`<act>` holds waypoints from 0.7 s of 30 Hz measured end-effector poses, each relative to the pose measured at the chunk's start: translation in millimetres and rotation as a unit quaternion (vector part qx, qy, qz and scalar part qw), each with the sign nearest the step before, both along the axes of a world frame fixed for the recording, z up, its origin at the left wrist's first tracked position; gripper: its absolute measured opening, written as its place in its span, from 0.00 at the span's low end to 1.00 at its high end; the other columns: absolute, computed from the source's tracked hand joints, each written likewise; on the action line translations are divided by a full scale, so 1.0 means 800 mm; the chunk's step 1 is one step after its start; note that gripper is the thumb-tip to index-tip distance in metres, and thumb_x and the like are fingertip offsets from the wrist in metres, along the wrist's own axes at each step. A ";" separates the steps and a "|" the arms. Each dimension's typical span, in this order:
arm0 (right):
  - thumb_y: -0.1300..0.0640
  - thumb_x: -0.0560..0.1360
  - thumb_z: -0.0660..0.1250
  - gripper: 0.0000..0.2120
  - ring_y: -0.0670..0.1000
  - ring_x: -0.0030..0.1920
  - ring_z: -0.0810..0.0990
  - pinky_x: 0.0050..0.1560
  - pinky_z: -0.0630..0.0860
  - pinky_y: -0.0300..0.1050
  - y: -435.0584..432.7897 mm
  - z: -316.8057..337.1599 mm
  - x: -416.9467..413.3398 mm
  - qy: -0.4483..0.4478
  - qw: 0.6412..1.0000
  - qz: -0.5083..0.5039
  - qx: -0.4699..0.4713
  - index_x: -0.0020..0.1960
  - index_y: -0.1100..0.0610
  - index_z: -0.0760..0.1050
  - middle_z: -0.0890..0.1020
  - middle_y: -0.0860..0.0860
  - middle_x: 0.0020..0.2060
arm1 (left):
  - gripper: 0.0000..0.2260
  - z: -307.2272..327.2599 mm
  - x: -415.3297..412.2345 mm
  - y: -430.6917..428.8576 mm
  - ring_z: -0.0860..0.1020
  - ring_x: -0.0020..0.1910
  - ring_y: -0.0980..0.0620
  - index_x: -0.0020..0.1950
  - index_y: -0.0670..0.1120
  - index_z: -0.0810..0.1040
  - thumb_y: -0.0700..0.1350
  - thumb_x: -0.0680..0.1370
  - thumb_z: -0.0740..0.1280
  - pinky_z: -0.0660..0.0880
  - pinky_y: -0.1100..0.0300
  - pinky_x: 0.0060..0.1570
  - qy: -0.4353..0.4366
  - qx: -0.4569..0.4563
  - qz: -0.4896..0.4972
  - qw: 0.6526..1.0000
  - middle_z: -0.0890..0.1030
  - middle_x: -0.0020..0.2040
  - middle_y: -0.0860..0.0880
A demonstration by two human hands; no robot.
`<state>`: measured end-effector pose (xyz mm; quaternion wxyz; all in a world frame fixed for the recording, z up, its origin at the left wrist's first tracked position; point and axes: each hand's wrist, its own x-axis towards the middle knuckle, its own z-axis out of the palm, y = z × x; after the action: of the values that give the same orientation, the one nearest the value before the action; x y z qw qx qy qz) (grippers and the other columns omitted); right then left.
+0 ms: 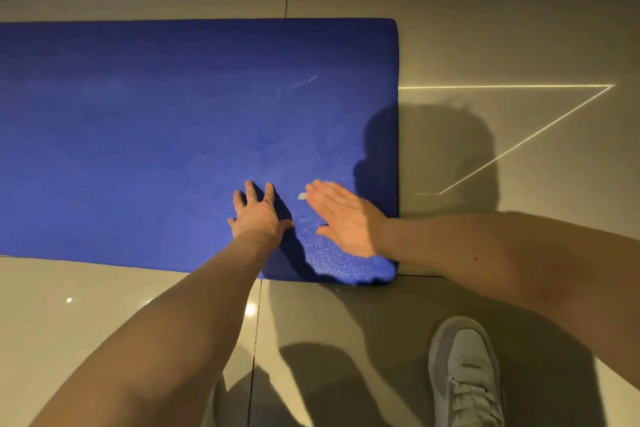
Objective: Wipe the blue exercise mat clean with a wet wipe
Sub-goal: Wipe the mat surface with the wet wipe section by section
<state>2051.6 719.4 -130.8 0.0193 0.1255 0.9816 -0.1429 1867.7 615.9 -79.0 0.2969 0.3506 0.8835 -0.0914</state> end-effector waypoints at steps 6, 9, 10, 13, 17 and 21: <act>0.45 0.85 0.54 0.35 0.59 0.82 0.45 0.81 0.45 0.54 0.110 0.014 0.024 -0.082 0.967 -0.242 -0.007 0.83 0.62 0.45 0.49 0.59 0.82 | 0.41 -0.001 0.000 0.000 0.42 0.80 0.41 0.82 0.56 0.48 0.60 0.77 0.69 0.61 0.34 0.72 -0.002 0.001 -0.003 1.000 0.41 0.82 0.49; 0.45 0.86 0.51 0.35 0.61 0.82 0.42 0.81 0.42 0.55 0.102 0.014 0.008 -0.092 0.939 -0.330 -0.029 0.82 0.64 0.41 0.45 0.61 0.82 | 0.41 -0.002 0.000 -0.001 0.41 0.80 0.41 0.82 0.56 0.47 0.60 0.77 0.69 0.60 0.35 0.73 0.002 0.002 -0.005 1.000 0.41 0.82 0.49; 0.45 0.85 0.54 0.36 0.62 0.82 0.46 0.81 0.44 0.55 0.090 0.014 -0.003 -0.071 0.936 -0.342 -0.046 0.82 0.66 0.44 0.49 0.63 0.81 | 0.41 -0.002 0.000 -0.001 0.41 0.80 0.41 0.82 0.56 0.47 0.60 0.77 0.69 0.59 0.35 0.73 0.003 0.001 -0.006 1.000 0.40 0.82 0.49; 0.44 0.84 0.57 0.37 0.64 0.80 0.53 0.80 0.48 0.55 0.037 0.013 -0.034 -0.021 0.962 -0.266 -0.050 0.81 0.68 0.51 0.56 0.63 0.80 | 0.41 -0.003 0.000 0.000 0.41 0.80 0.41 0.82 0.56 0.47 0.61 0.77 0.69 0.60 0.35 0.73 0.004 -0.004 -0.006 1.000 0.40 0.81 0.50; 0.42 0.86 0.46 0.36 0.59 0.82 0.38 0.81 0.38 0.54 -0.029 0.009 -0.045 -0.081 0.992 -0.100 -0.014 0.82 0.65 0.39 0.43 0.58 0.82 | 0.42 -0.005 -0.001 0.001 0.41 0.80 0.42 0.82 0.56 0.46 0.63 0.77 0.68 0.62 0.35 0.72 0.013 -0.012 -0.011 1.000 0.40 0.81 0.50; 0.43 0.84 0.57 0.37 0.59 0.82 0.47 0.81 0.44 0.54 0.017 0.011 -0.020 -0.058 0.989 -0.132 -0.002 0.82 0.62 0.48 0.52 0.59 0.82 | 0.42 -0.004 -0.001 0.001 0.41 0.80 0.41 0.82 0.56 0.46 0.62 0.77 0.68 0.62 0.35 0.72 0.010 -0.013 -0.013 1.000 0.40 0.81 0.49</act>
<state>2035.3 732.6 -122.3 0.0576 0.2623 0.9533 -0.1384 1867.2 616.7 -82.0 0.2914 0.3578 0.8803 -0.1102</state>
